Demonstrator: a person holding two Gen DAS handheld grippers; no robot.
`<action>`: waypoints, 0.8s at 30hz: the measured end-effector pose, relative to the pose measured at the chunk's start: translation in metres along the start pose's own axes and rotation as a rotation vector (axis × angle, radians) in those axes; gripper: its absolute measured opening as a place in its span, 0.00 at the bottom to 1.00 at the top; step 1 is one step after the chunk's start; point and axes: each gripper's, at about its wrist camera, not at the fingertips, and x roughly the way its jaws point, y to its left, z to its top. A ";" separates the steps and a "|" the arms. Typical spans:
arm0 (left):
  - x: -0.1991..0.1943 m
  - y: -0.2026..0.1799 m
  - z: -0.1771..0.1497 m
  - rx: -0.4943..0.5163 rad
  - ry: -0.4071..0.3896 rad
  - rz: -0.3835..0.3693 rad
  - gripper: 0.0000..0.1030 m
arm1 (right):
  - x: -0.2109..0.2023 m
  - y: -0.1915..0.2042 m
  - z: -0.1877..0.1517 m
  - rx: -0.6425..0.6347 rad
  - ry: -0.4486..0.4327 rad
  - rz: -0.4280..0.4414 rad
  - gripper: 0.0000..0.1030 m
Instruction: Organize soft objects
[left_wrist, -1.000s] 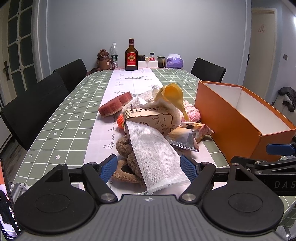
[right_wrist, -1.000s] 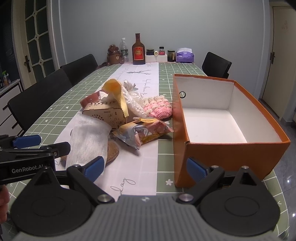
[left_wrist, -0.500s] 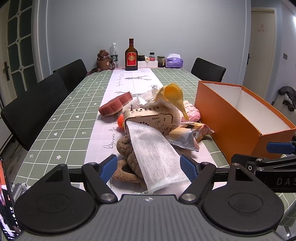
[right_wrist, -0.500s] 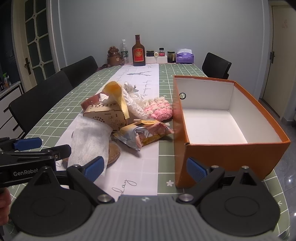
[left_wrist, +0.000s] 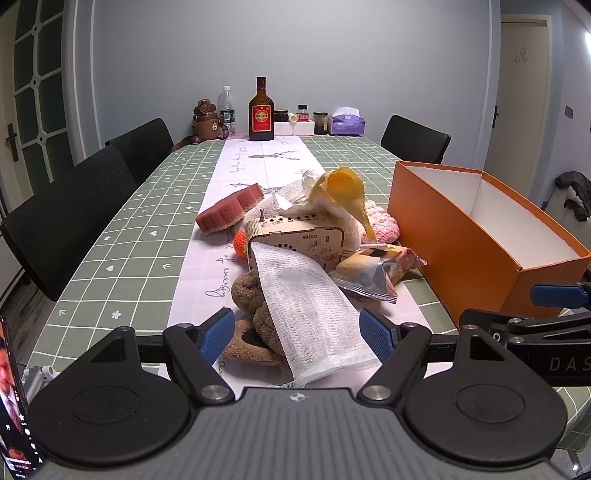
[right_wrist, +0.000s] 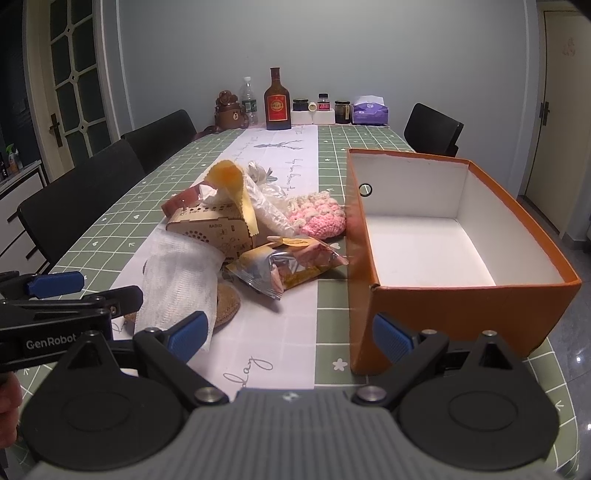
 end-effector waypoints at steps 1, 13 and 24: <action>0.000 0.000 0.000 0.000 0.000 0.000 0.88 | 0.000 0.000 0.000 -0.001 0.001 0.000 0.92; 0.000 0.000 0.000 0.000 0.002 -0.001 0.88 | 0.004 0.000 0.001 0.001 0.005 -0.004 0.92; 0.011 0.003 -0.001 -0.015 0.019 -0.009 0.88 | 0.010 0.003 0.001 -0.004 0.023 0.002 0.92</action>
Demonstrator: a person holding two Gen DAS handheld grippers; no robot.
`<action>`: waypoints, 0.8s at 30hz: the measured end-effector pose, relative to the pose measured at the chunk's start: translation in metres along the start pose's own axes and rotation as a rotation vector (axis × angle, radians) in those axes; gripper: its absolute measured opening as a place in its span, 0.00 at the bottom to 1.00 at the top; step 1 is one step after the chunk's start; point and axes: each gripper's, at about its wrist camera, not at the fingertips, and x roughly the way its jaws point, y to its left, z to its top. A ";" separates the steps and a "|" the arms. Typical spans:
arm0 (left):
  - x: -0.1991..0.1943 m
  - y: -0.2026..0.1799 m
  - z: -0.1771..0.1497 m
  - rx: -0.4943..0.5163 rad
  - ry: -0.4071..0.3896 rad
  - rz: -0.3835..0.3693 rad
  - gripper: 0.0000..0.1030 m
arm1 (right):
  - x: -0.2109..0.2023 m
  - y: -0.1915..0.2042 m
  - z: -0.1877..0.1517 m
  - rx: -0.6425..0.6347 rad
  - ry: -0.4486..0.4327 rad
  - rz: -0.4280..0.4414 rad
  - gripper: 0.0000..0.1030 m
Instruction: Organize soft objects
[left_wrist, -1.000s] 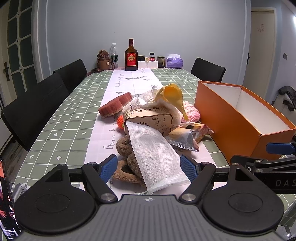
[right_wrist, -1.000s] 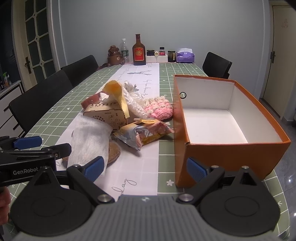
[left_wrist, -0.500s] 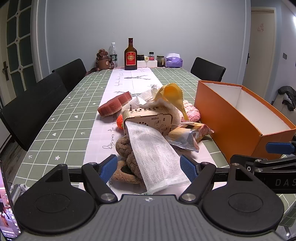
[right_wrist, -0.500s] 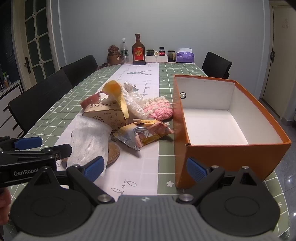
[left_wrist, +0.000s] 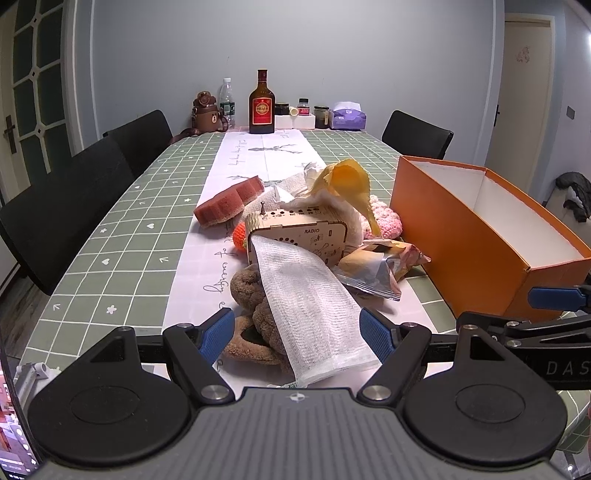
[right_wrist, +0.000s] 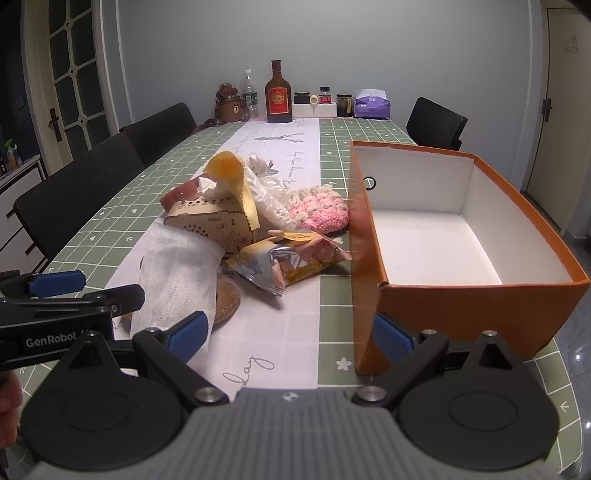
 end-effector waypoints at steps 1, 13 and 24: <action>0.001 0.001 0.000 -0.005 0.003 -0.002 0.88 | 0.001 0.001 0.000 -0.001 0.002 0.003 0.92; 0.012 0.027 -0.001 -0.106 0.049 -0.129 0.68 | 0.018 0.018 -0.004 -0.071 -0.012 0.083 0.74; 0.049 0.039 0.015 -0.183 0.057 -0.152 0.70 | 0.058 0.029 0.011 -0.133 0.003 0.106 0.38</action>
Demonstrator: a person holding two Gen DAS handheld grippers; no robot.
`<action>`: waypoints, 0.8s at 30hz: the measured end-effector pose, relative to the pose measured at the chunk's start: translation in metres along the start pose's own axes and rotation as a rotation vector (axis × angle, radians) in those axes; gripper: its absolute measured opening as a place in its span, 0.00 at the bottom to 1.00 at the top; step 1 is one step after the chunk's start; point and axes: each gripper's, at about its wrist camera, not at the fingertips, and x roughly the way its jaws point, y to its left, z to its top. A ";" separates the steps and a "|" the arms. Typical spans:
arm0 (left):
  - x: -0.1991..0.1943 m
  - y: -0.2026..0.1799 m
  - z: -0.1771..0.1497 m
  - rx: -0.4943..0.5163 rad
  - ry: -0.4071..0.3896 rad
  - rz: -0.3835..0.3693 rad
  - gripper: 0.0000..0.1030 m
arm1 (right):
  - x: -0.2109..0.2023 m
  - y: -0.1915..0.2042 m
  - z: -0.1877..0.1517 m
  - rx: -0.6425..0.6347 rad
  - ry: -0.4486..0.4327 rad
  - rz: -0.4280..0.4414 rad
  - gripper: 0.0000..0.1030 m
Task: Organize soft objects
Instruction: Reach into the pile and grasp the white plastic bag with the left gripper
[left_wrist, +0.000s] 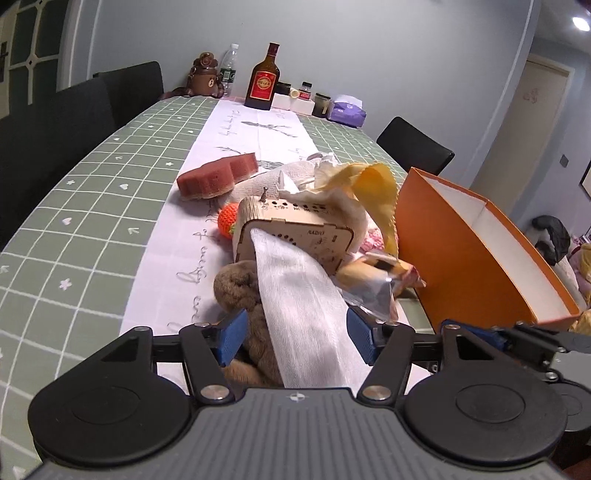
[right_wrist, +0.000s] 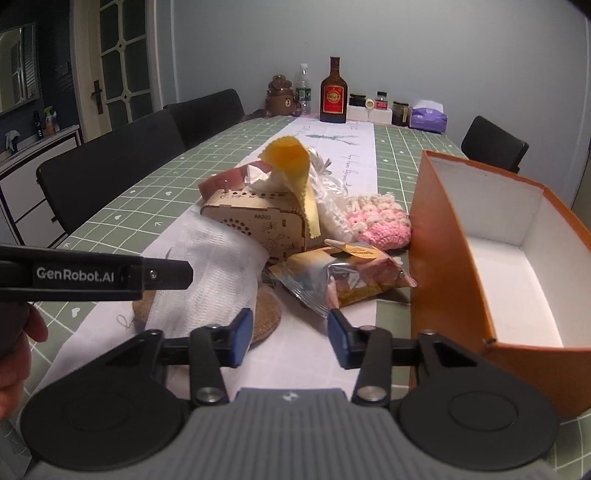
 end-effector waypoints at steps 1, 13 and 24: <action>0.003 0.000 0.001 0.001 -0.001 0.001 0.70 | 0.006 -0.001 0.001 0.005 0.009 -0.003 0.37; 0.021 -0.019 0.001 0.073 0.021 -0.011 0.43 | 0.047 -0.003 0.000 0.073 0.093 0.101 0.24; 0.023 -0.024 0.003 0.084 0.036 -0.021 0.43 | 0.041 -0.002 0.005 0.094 0.043 0.207 0.20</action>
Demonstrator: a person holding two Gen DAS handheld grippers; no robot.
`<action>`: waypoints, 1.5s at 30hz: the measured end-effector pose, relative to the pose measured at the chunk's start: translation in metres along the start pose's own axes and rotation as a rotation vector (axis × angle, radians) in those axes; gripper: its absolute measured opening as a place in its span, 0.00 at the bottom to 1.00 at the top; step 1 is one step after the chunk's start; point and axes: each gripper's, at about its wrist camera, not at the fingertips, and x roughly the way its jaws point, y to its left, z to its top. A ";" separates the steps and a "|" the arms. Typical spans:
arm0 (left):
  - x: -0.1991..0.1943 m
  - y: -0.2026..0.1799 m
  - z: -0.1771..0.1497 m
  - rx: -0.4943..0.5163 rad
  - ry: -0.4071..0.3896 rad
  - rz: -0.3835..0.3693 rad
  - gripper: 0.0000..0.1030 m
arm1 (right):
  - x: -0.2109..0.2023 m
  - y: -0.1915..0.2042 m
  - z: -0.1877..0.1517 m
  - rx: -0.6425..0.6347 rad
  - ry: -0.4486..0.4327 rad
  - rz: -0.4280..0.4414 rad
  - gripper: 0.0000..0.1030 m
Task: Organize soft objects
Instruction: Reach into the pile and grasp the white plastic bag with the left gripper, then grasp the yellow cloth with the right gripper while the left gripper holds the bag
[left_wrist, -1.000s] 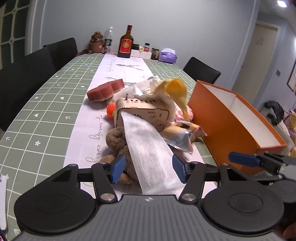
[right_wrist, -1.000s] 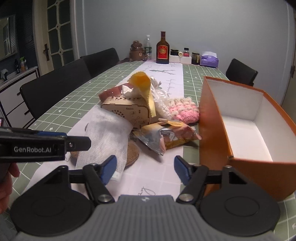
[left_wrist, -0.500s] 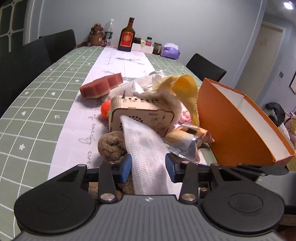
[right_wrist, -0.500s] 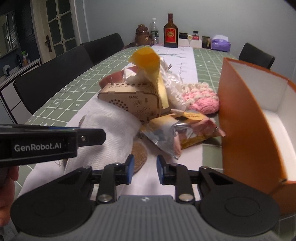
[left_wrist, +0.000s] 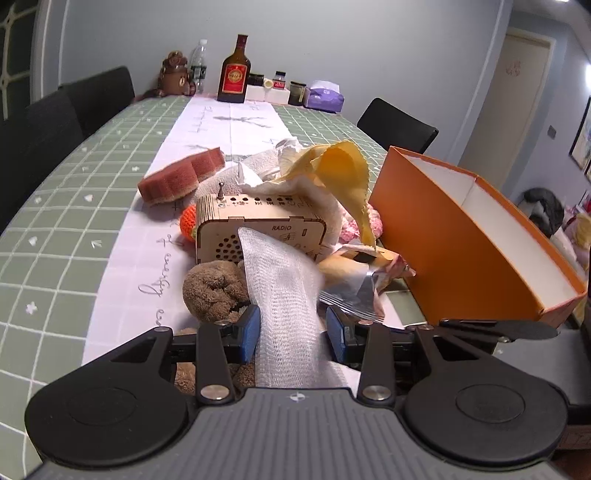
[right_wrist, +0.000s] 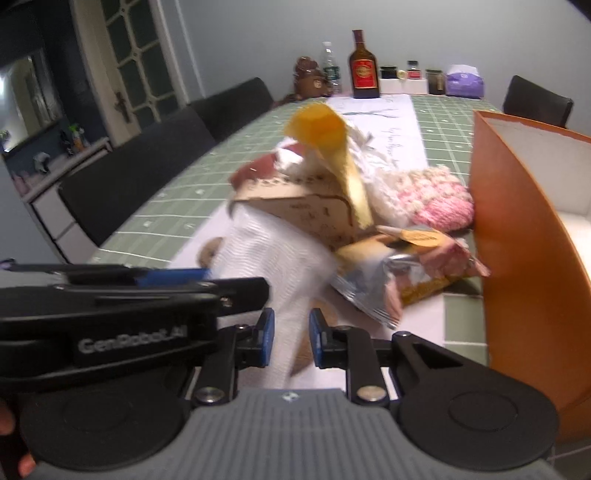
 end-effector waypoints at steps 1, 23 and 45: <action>0.000 -0.001 0.000 0.006 0.002 0.005 0.40 | 0.000 0.002 0.001 -0.003 0.004 0.010 0.20; -0.027 0.008 0.023 0.034 -0.151 0.100 0.00 | -0.029 0.003 0.044 -0.121 -0.166 -0.166 0.38; -0.046 0.015 0.032 0.002 -0.200 0.082 0.01 | -0.040 0.016 0.089 -0.194 -0.282 -0.160 0.00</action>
